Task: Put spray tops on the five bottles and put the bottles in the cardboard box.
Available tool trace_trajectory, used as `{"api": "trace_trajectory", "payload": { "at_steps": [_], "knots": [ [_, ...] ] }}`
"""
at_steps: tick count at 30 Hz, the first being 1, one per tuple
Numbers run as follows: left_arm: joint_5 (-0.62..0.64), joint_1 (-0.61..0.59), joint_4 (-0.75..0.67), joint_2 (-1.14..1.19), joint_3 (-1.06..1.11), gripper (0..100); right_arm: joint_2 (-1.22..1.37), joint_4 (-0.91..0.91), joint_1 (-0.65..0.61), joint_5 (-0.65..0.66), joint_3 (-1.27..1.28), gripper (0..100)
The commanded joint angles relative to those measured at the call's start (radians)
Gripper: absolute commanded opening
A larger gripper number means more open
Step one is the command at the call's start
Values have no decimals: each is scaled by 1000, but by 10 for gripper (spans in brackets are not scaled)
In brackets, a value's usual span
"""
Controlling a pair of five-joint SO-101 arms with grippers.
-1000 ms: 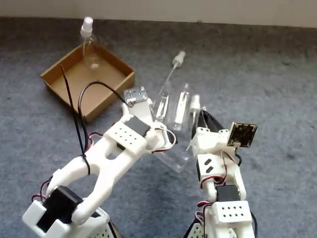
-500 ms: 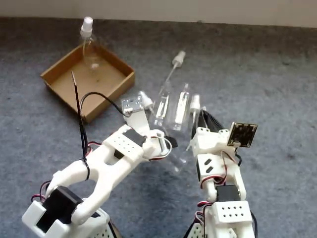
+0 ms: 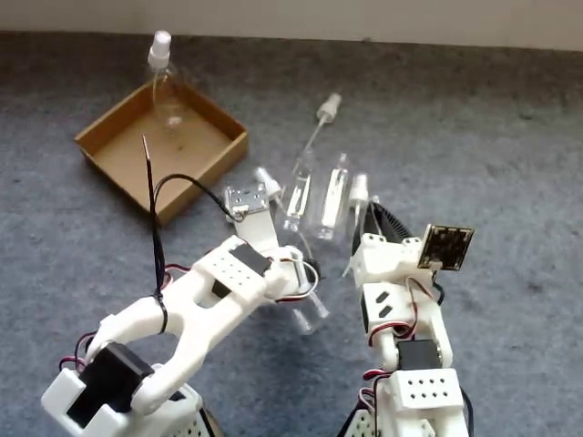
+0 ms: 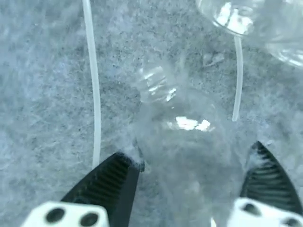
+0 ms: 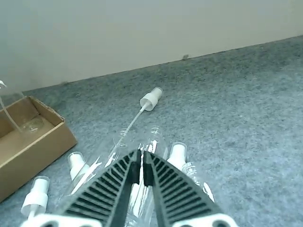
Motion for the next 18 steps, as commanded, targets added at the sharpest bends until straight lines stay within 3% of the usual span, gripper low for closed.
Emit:
{"api": "trace_trajectory", "payload": {
  "at_steps": [1, 4, 8, 13, 18],
  "knots": [
    [-2, 4, -14, -42, -1, 73, -13, -28, -10, -2, 116, 8],
    [-3, 4, -12, -42, -1, 18, -13, -28, -10, -2, 116, 8],
    [-26, 2, -6, -50, 2, 52, -13, -28, -10, -2, 116, 8],
    [-258, -12, 69, -51, -4, 70, -13, -28, -10, -2, 116, 8],
    [-462, -136, 81, -51, -2, 70, -13, -28, -10, -2, 116, 8]
  ]
}}
